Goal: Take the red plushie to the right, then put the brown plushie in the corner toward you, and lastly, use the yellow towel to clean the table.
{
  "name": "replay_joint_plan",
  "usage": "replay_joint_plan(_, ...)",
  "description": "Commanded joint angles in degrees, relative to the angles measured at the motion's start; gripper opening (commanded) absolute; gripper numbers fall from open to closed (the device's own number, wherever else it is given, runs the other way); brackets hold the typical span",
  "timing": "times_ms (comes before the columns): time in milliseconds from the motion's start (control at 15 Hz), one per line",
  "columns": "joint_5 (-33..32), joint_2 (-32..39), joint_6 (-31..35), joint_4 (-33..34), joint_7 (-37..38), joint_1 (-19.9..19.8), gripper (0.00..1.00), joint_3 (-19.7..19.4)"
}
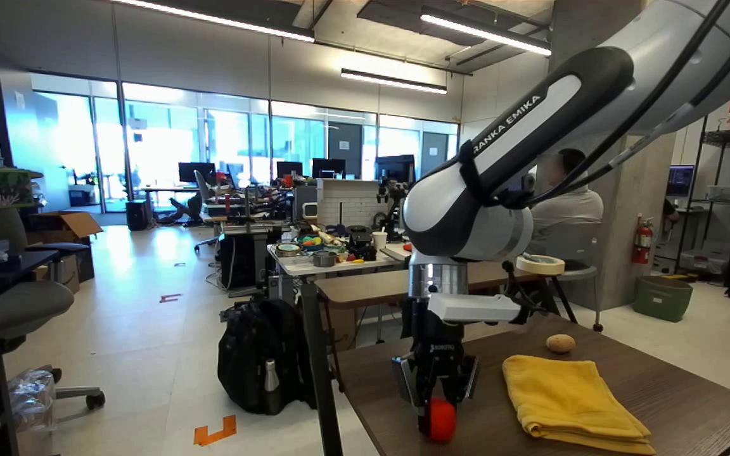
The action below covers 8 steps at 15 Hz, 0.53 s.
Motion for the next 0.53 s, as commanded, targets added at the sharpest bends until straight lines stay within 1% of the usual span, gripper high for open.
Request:
replay_joint_plan(0, 0.2, -8.0, 1.8, -6.7, -1.6, -2.7, 0.14, -1.0)
replay_joint_plan(133, -0.8, -12.3, 8.1, -11.0, -0.4, -3.7, 0.08, -3.6)
replay_joint_plan(267, -1.7, -15.3, 13.8, -14.0, 0.5, -5.3, 0.08, -6.6)
replay_joint_plan(467, -4.0, -17.4, 23.6, -18.1, 0.2, -8.4, 0.08, -11.7)
